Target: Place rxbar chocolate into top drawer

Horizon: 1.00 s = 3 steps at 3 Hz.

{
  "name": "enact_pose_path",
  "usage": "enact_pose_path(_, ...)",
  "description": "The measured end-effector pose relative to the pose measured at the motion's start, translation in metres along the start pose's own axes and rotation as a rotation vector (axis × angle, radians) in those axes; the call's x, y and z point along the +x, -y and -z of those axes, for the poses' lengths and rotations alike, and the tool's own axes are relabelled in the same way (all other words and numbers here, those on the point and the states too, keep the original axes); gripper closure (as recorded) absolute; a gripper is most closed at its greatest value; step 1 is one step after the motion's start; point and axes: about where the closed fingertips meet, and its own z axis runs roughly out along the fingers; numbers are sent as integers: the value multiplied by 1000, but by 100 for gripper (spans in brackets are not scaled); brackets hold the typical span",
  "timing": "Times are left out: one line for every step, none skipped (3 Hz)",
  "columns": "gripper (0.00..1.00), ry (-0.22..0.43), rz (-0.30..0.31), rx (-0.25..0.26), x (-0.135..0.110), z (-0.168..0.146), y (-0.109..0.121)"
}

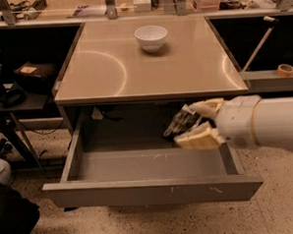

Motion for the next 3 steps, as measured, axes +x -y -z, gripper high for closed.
enact_pose_path(100,-65,14,-31,10,-68,-55)
enact_pose_path(100,-167,54,-23,41,-116,-93)
enact_pose_path(100,-156,60,-33,37,-142,-110)
